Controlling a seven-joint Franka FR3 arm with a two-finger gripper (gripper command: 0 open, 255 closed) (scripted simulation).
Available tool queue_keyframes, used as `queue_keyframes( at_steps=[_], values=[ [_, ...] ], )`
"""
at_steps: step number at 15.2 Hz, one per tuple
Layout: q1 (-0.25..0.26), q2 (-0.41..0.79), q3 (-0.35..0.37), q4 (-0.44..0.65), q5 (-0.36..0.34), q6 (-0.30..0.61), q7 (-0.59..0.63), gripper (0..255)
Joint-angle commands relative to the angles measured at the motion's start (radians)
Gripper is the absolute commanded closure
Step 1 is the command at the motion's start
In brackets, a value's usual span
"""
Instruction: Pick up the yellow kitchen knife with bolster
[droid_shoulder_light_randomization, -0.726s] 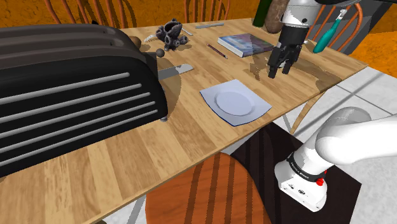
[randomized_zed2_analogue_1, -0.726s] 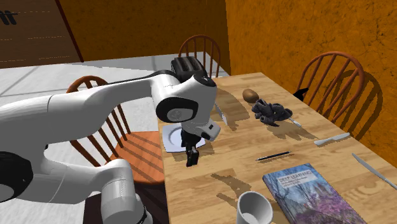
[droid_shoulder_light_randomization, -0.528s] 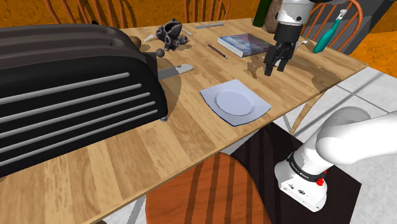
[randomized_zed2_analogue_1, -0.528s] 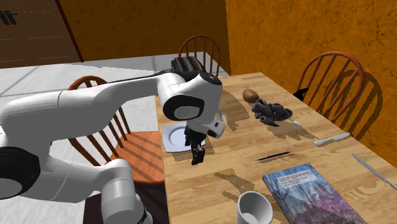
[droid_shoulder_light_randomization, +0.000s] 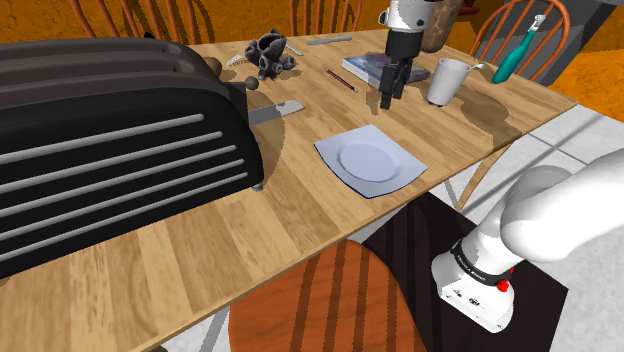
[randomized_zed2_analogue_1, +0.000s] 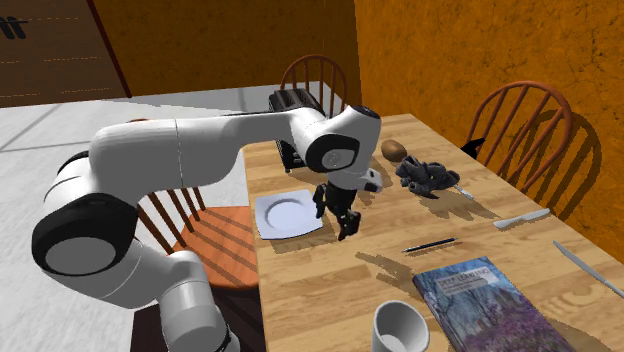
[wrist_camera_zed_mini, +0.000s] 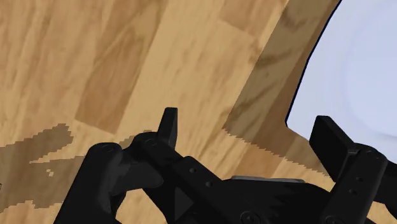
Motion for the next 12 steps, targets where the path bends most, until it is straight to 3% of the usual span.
queue_keyframes(
  at_steps=[1, 12],
  values=[
    [0.024, 0.069, 0.007, 0.056, -0.003, 0.016, -0.058, 0],
    [0.125, 0.431, 0.076, 0.424, -0.028, 0.037, -0.34, 0]
  ],
)
